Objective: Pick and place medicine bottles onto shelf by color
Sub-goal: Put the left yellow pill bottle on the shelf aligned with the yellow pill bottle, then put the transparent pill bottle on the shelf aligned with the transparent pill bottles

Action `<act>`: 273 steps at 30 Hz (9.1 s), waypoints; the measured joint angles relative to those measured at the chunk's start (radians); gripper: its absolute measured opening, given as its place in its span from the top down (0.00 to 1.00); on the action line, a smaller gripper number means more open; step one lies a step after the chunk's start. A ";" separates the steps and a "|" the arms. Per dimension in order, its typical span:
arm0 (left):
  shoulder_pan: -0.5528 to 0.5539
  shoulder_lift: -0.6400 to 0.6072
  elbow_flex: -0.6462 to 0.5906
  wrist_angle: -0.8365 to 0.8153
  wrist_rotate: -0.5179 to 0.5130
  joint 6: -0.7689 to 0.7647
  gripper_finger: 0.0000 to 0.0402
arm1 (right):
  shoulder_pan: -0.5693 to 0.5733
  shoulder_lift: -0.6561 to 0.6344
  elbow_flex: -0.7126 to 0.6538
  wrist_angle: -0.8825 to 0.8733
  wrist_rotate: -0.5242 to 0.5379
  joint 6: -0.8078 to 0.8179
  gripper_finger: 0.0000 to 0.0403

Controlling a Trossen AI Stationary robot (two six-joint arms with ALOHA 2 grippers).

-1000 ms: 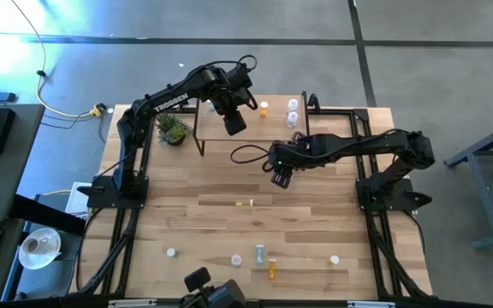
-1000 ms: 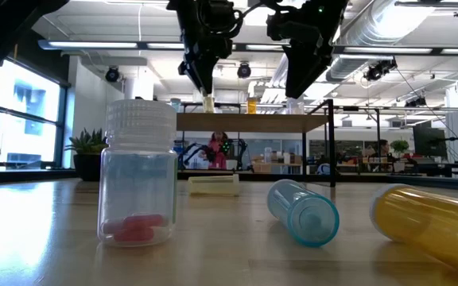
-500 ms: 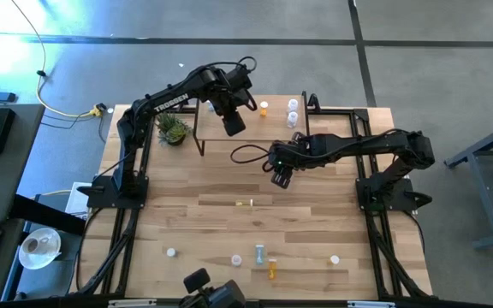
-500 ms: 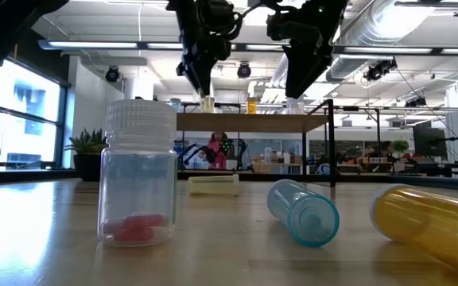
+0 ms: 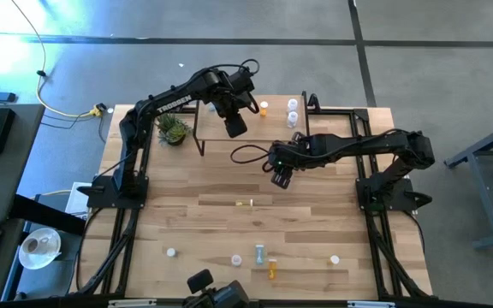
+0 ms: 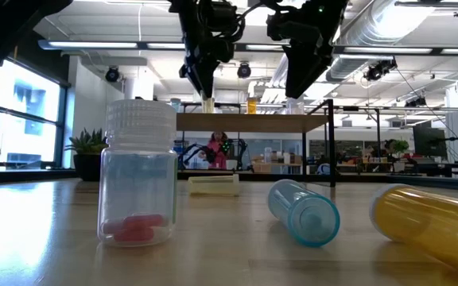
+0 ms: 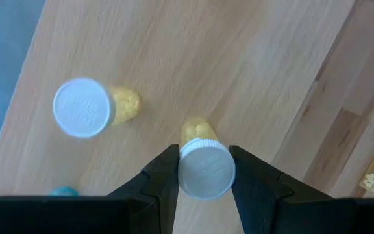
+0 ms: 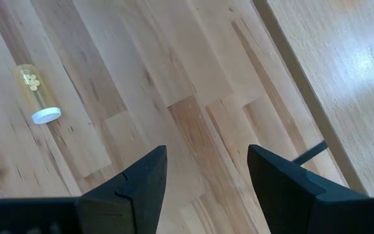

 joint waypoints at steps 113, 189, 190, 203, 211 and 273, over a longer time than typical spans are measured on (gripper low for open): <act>-0.632 -1.019 -1.494 1.023 -0.037 -0.336 0.51 | 0.217 0.109 0.000 0.251 -0.220 -0.229 0.49; -0.875 -1.022 -1.495 0.948 -0.107 -0.607 0.51 | 0.448 0.540 -0.001 1.074 -0.463 -0.442 0.52; -0.875 -1.022 -1.495 0.949 -0.107 -0.607 0.51 | 0.448 0.540 -0.001 1.071 -0.463 -0.442 0.53; -0.875 -1.022 -1.495 0.949 -0.107 -0.607 0.51 | 0.444 0.530 -0.001 1.059 -0.436 -0.443 0.70; -0.875 -1.022 -1.495 0.957 -0.123 -0.608 0.51 | 0.404 0.420 -0.001 0.990 -0.390 -0.432 0.68; -0.875 -1.022 -1.495 0.948 -0.166 -0.563 0.51 | -0.014 -0.312 -0.336 0.387 0.528 -0.030 0.68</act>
